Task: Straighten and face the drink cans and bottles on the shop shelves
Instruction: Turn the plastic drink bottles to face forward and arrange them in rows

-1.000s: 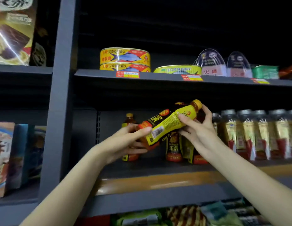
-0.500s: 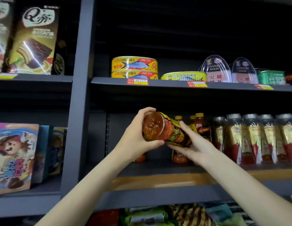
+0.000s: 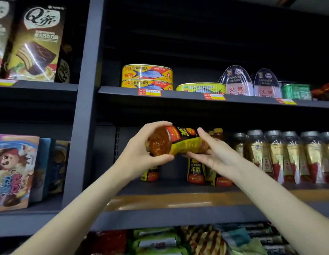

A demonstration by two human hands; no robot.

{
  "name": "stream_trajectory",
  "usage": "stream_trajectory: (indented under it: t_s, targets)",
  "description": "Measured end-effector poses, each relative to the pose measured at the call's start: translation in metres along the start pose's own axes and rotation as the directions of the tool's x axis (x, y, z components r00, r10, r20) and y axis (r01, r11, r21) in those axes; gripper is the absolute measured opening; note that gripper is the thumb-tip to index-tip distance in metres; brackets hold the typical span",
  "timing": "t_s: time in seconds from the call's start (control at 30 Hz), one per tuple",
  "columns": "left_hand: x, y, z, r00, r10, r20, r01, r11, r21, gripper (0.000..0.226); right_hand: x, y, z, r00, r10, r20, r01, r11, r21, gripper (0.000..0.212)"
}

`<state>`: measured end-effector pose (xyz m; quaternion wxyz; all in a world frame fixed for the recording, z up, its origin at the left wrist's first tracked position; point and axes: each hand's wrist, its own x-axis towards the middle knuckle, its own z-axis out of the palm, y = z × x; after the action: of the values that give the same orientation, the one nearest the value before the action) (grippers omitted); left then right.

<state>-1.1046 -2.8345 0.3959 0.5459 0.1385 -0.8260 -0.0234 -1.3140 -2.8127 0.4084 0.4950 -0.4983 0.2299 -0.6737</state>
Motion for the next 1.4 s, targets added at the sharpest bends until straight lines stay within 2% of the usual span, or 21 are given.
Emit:
stream_trajectory:
  t_s: [0.1, 0.17, 0.23, 0.3, 0.37, 0.47, 0.53, 0.6, 0.63, 0.67, 0.7, 0.77, 0.8, 0.87, 0.93, 1.07, 1.2, 1.23, 1.3, 1.4]
  targets:
    - [-0.004, 0.003, 0.006, 0.996, -0.02, -0.088, 0.015, 0.998, -0.068, 0.076, 0.0, 0.01, 0.004, 0.998, 0.046, -0.053, -0.038, 0.989, 0.141, 0.049]
    - [-0.006, 0.001, 0.011, 0.981, -0.104, -0.161, 0.083, 0.988, -0.131, 0.076, 0.003, 0.015, 0.004, 0.997, -0.005, -0.076, 0.02, 0.979, 0.202, 0.065]
    - [-0.009, -0.001, 0.016, 0.958, -0.254, -0.132, 0.214, 0.943, -0.254, 0.073, 0.005, 0.016, 0.002, 0.986, -0.128, -0.105, 0.14, 0.984, 0.114, 0.084]
    - [-0.011, -0.002, 0.017, 0.943, -0.318, -0.094, 0.265, 0.893, -0.363, 0.068, 0.003, 0.016, 0.002, 0.965, -0.251, -0.071, 0.249, 0.968, -0.036, 0.094]
    - [-0.013, -0.002, 0.016, 0.966, -0.22, -0.135, 0.182, 0.951, -0.249, 0.062, 0.001, 0.016, 0.001, 0.96, -0.28, -0.019, 0.279, 0.959, -0.051, 0.099]
    - [-0.015, 0.0, 0.018, 0.996, -0.009, -0.093, 0.007, 1.0, -0.012, 0.067, 0.002, 0.011, -0.001, 0.977, -0.212, -0.018, 0.212, 0.976, 0.042, 0.099]
    - [-0.016, 0.0, 0.02, 0.999, 0.001, -0.037, 0.0, 1.0, 0.029, 0.068, 0.001, 0.012, -0.004, 0.979, -0.202, -0.023, 0.203, 0.978, 0.044, 0.106]
    - [-0.015, -0.005, 0.017, 0.998, -0.018, 0.06, 0.014, 0.997, 0.075, 0.061, -0.003, 0.015, -0.009, 0.95, -0.309, -0.047, 0.306, 0.95, -0.059, 0.113]
    - [-0.014, -0.009, 0.015, 0.994, -0.031, 0.105, 0.018, 0.993, 0.116, 0.056, -0.006, 0.017, -0.013, 0.912, -0.408, -0.045, 0.394, 0.901, -0.182, 0.113]
    - [-0.013, -0.014, 0.012, 0.992, -0.048, 0.115, 0.03, 0.988, 0.151, 0.049, -0.009, 0.019, -0.016, 0.854, -0.519, -0.017, 0.483, 0.805, -0.344, 0.112]
    - [-0.012, -0.019, 0.008, 0.993, -0.079, 0.084, 0.064, 0.983, 0.172, 0.043, -0.012, 0.02, -0.02, 0.789, -0.612, 0.055, 0.549, 0.664, -0.508, 0.111]
    - [-0.01, -0.028, 0.001, 0.988, -0.153, -0.015, 0.154, 0.978, 0.144, 0.031, -0.016, 0.021, -0.027, 0.695, -0.677, 0.243, 0.606, 0.369, -0.705, 0.112]
    - [-0.009, -0.03, 0.0, 0.982, -0.181, -0.044, 0.185, 0.975, 0.126, 0.028, -0.017, 0.022, -0.029, 0.67, -0.676, 0.307, 0.613, 0.27, -0.743, 0.112]
    - [-0.009, -0.032, 0.0, 0.979, -0.199, -0.054, 0.205, 0.965, 0.164, 0.026, -0.019, 0.023, -0.031, 0.637, -0.674, 0.374, 0.616, 0.153, -0.772, 0.107]
    - [-0.01, -0.035, 0.001, 0.979, -0.197, -0.058, 0.205, 0.951, 0.23, 0.028, -0.019, 0.022, -0.033, 0.618, -0.682, 0.39, 0.623, 0.123, -0.772, 0.104]
    - [-0.012, -0.038, 0.003, 0.971, -0.225, -0.079, 0.238, 0.929, 0.284, 0.025, -0.019, 0.012, -0.03, 0.643, -0.658, 0.391, 0.619, 0.146, -0.772, 0.104]
    - [-0.012, -0.037, 0.001, 0.968, -0.243, -0.068, 0.252, 0.918, 0.306, 0.023, -0.01, 0.008, -0.028, 0.751, -0.613, 0.246, 0.541, 0.358, -0.761, 0.105]
    - [-0.012, -0.037, 0.001, 0.967, -0.246, -0.067, 0.255, 0.915, 0.313, 0.023, -0.006, 0.011, -0.027, 0.772, -0.601, 0.205, 0.495, 0.369, -0.786, 0.103]
    - [-0.012, -0.037, 0.0, 0.966, -0.249, -0.064, 0.256, 0.906, 0.338, 0.022, -0.001, 0.017, -0.024, 0.802, -0.579, 0.148, 0.387, 0.315, -0.867, 0.105]
    - [-0.013, -0.039, 0.0, 0.966, -0.251, -0.065, 0.256, 0.885, 0.389, 0.021, 0.009, 0.021, -0.019, 0.844, -0.527, 0.101, 0.193, 0.121, -0.974, 0.111]
